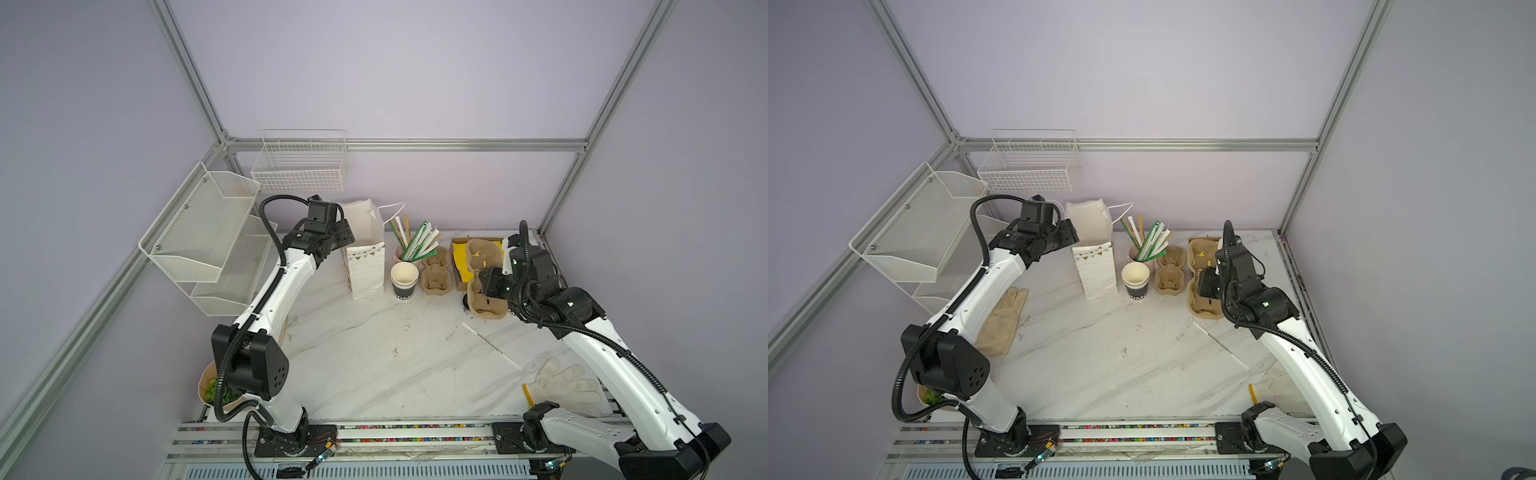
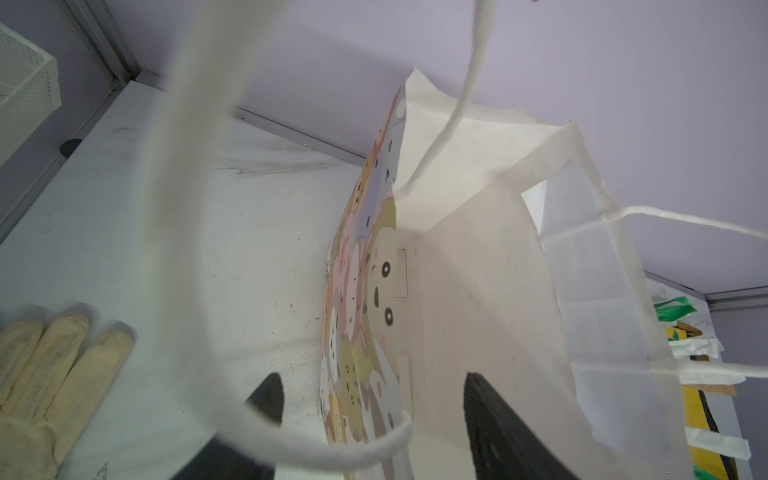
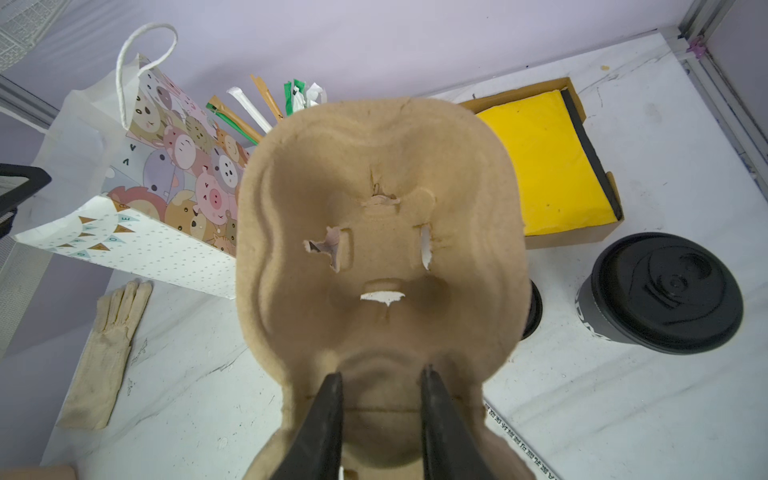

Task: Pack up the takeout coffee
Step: 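Grasp the paper bag handle with left gripper while right raises carrier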

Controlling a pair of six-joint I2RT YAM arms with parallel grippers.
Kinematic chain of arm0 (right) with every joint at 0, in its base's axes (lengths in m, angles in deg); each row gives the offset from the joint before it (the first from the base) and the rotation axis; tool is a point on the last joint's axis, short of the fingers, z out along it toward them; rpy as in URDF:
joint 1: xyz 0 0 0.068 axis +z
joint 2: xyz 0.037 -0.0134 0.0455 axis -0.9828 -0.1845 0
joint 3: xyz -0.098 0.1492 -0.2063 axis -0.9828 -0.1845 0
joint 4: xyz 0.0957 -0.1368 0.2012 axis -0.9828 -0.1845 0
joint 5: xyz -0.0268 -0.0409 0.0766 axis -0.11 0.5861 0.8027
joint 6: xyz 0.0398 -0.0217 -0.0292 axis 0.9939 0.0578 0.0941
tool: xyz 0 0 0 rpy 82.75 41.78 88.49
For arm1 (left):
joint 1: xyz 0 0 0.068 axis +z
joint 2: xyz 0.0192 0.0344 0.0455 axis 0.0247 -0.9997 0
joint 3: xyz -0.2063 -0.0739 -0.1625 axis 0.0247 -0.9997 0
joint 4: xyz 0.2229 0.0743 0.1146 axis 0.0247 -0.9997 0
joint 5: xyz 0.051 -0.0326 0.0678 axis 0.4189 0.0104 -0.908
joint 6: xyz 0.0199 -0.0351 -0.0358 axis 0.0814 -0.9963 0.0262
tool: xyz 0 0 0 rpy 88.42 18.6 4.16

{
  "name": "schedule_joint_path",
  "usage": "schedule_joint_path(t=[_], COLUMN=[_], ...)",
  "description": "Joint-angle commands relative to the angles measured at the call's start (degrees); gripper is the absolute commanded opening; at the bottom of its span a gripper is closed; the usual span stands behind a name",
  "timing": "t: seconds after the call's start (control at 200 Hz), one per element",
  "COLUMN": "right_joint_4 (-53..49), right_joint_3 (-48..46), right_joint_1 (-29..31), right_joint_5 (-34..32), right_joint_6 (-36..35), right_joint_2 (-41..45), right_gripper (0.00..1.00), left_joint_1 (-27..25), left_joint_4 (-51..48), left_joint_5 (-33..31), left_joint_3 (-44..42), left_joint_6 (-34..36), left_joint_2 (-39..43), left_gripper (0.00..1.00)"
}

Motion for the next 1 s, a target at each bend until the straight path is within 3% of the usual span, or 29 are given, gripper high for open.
schedule_joint_path(t=[0.0,0.58,0.995], right_joint_4=[-1.1,-2.25,-3.3], right_joint_3=[2.76,9.54,14.03], right_joint_1=[0.36,1.64,2.7], right_joint_5=[1.11,5.1,5.24], right_joint_6=[-0.95,-2.47,-3.18], right_joint_2=[-0.31,-4.01,-5.43], right_gripper=[0.28,0.28,0.28], left_joint_1=[0.32,0.3,0.35], left_joint_4=[-0.65,-4.39,-8.56], left_joint_5=[-0.57,-2.83,-6.81], left_joint_3=[6.73,10.69,8.12], left_joint_6=[1.39,2.14,3.58], left_joint_2=[-0.76,-0.85,11.59], left_gripper=[0.57,0.0,0.0])
